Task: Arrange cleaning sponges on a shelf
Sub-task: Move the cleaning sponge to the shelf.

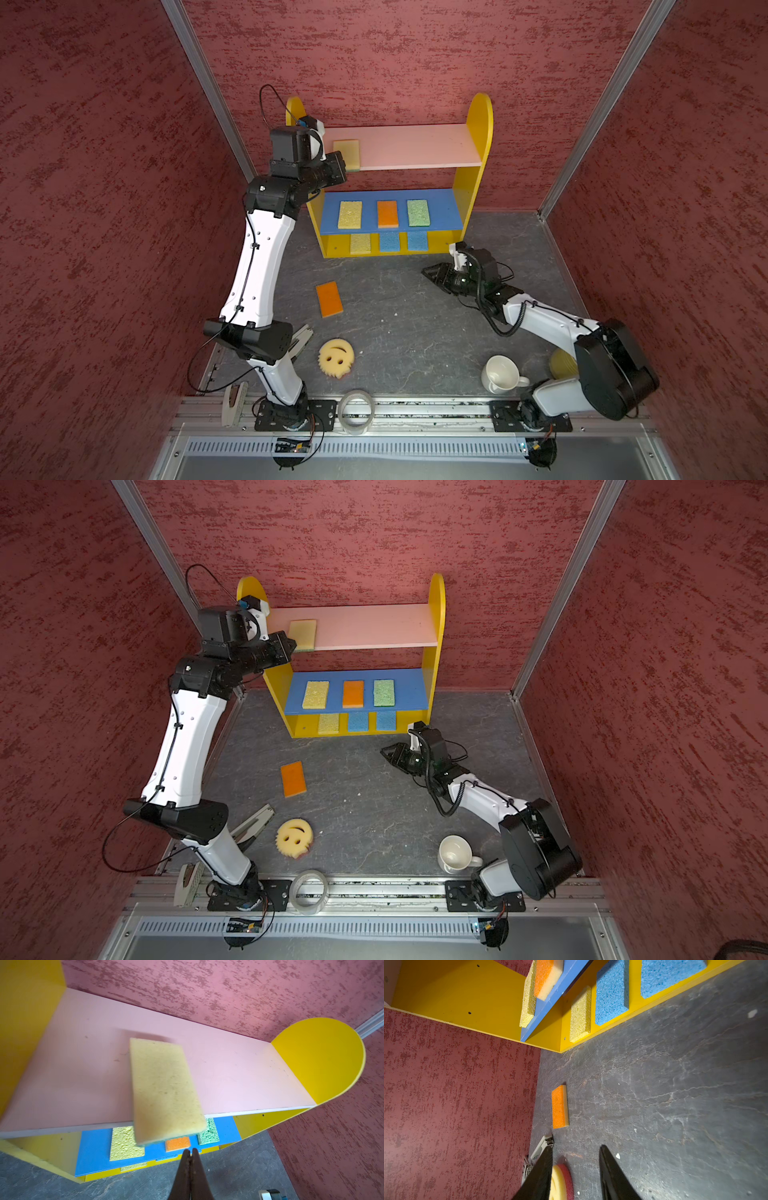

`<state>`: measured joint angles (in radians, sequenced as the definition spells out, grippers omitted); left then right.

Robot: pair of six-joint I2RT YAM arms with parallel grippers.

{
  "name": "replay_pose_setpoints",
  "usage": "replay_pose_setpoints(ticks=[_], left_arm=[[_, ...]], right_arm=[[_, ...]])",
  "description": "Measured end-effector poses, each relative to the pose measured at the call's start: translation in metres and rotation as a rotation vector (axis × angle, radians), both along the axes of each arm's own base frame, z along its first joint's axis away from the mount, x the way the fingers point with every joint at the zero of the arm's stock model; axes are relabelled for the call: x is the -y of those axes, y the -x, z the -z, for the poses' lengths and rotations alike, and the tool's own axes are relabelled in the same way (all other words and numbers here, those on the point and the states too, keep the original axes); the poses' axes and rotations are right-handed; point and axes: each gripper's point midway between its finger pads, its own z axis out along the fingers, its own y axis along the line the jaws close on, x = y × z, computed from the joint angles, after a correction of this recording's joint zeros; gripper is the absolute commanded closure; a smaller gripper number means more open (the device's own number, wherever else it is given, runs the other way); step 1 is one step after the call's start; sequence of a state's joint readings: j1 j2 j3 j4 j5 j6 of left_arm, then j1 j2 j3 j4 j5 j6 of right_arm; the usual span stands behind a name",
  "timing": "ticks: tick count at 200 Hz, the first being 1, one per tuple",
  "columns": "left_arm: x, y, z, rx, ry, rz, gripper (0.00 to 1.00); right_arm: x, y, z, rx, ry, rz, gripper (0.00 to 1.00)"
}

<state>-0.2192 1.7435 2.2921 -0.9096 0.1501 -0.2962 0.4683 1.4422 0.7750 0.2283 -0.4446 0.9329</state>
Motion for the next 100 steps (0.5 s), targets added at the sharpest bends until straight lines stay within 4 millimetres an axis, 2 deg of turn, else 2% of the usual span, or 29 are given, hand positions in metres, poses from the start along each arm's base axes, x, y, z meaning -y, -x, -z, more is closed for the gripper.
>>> replay_pose_setpoints(ticks=[21, 75, 100], left_arm=[[0.01, -0.001, 0.003, 0.003, -0.018, 0.002, 1.0], [0.001, -0.012, 0.027, -0.048, -0.047, -0.049, 1.0], [-0.002, -0.016, 0.022, -0.04, -0.039, -0.059, 1.0]], right_arm=[[0.0, 0.0, 0.0, -0.001, -0.002, 0.001, 0.61], [0.0, 0.0, 0.001, 0.0, -0.002, 0.001, 0.61], [0.0, 0.0, 0.0, 0.0, -0.003, 0.0, 0.61]])
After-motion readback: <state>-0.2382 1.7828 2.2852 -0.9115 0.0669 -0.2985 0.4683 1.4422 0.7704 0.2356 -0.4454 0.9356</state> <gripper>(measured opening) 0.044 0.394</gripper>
